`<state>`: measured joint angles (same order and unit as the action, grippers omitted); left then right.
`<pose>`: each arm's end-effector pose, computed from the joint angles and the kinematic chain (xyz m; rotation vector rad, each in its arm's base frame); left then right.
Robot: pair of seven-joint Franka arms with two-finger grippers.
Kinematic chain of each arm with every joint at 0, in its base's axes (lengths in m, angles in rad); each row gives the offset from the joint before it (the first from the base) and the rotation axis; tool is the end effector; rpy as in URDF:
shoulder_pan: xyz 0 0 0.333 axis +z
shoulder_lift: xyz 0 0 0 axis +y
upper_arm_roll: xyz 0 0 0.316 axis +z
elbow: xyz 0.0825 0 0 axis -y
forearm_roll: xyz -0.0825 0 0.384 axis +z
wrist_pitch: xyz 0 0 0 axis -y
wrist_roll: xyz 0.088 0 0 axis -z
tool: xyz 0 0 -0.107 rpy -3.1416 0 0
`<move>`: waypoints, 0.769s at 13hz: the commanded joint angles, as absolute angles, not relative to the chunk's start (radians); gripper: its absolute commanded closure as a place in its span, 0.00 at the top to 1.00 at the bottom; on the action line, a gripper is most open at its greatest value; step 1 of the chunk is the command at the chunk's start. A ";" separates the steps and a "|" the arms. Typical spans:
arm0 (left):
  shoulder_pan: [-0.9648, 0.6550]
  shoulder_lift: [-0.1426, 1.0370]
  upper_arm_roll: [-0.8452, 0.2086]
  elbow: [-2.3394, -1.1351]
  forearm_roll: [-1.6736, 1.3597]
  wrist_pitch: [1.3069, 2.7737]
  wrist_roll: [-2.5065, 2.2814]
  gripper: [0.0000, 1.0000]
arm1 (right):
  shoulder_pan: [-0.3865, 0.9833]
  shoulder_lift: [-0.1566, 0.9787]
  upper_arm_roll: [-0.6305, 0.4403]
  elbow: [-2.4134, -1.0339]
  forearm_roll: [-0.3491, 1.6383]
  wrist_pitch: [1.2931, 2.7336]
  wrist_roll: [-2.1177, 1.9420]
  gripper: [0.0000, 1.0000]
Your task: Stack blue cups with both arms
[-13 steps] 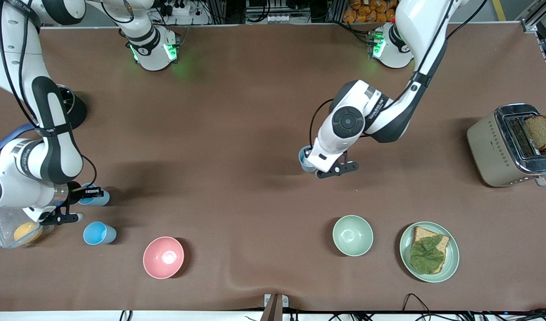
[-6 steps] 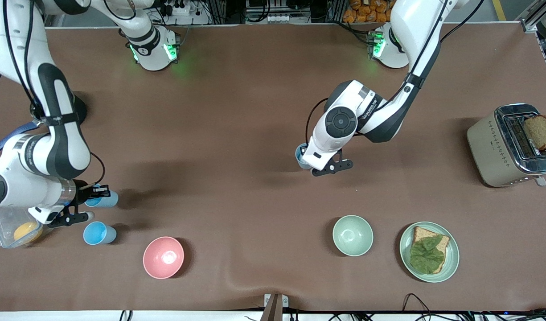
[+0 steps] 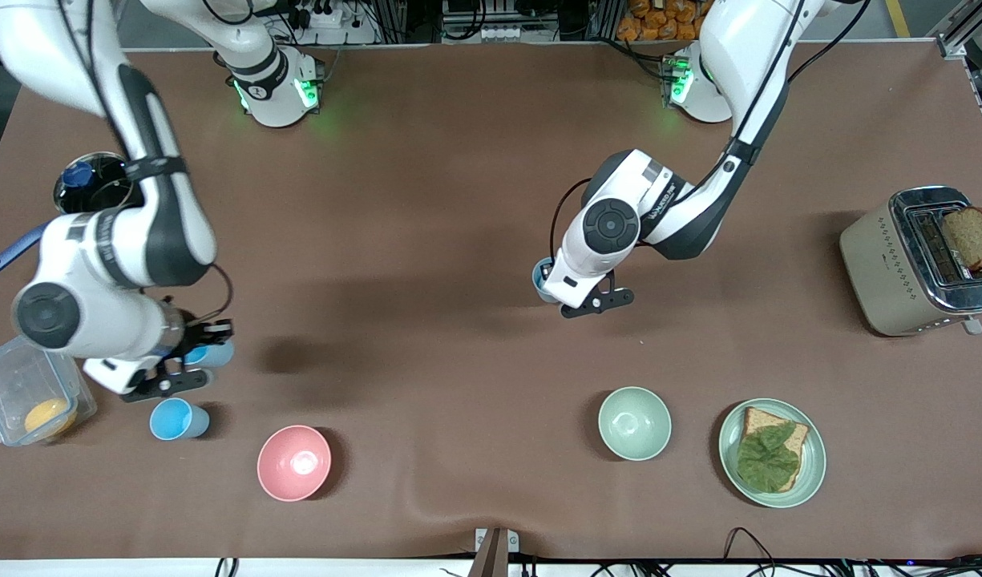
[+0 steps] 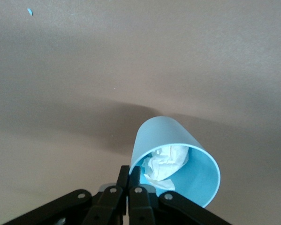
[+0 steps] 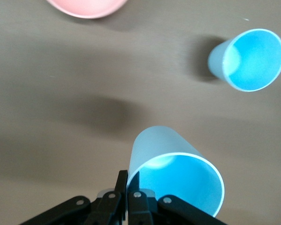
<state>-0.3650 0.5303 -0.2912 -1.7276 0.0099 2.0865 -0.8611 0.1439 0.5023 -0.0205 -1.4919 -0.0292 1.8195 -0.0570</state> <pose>0.5251 -0.3829 0.2762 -3.1040 -0.3528 0.3211 0.6714 0.0829 0.3671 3.0724 0.2954 -0.2681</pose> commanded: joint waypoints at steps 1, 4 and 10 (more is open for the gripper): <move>-0.362 0.525 -0.290 -1.756 -0.014 2.103 -0.847 0.00 | 0.178 0.506 -0.028 -1.427 -0.063 1.744 0.018 0.00; -0.364 0.531 -0.296 -1.773 -0.020 2.173 -0.847 0.00 | 0.056 0.537 -0.031 -1.440 -0.051 1.758 -0.105 0.00; -0.373 0.568 -0.316 -1.769 -0.060 2.272 -0.856 0.99 | -0.063 0.589 -0.028 -1.442 -0.012 1.828 -0.314 0.00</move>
<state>-0.3741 0.5668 -0.3138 -1.7687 -0.0348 2.2551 -0.8609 -0.0476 0.5783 -0.0436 -1.4513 -0.0289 1.8229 -0.2806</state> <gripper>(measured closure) 0.912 0.969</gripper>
